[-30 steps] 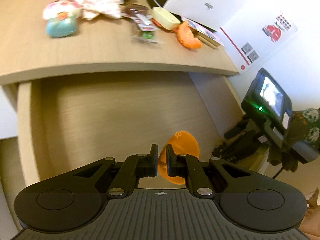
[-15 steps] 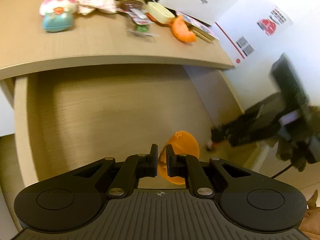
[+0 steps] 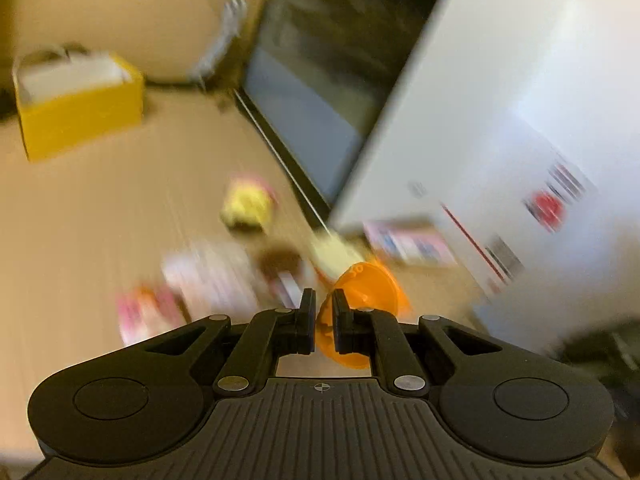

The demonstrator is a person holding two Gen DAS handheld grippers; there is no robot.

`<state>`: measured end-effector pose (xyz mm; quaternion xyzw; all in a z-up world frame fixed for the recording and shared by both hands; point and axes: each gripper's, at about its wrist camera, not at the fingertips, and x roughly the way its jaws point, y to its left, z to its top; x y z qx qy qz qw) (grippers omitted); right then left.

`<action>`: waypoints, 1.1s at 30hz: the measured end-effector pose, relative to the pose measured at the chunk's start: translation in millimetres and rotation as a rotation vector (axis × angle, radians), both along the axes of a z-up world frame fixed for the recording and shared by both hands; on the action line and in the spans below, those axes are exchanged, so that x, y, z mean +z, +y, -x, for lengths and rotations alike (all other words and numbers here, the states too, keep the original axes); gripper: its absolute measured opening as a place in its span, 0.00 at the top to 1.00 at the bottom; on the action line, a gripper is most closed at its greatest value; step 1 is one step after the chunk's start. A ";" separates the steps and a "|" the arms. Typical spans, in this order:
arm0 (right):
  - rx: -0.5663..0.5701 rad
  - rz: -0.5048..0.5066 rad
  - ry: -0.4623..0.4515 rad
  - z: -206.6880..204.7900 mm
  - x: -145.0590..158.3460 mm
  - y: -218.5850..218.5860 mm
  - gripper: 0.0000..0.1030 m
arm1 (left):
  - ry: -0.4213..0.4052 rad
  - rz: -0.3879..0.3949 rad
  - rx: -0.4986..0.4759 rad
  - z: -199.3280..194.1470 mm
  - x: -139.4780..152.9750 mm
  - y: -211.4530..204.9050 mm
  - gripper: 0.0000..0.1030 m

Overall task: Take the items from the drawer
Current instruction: 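Place the orange cup on the desk with the left tool while the right tool places the figure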

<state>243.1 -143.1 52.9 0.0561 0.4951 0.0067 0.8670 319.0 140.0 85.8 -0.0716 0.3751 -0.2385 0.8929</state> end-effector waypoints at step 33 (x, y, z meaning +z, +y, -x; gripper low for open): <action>0.119 -0.408 -0.151 -128.8 -10.2 53.8 0.71 | 0.068 0.006 0.322 59.8 -21.3 48.0 0.83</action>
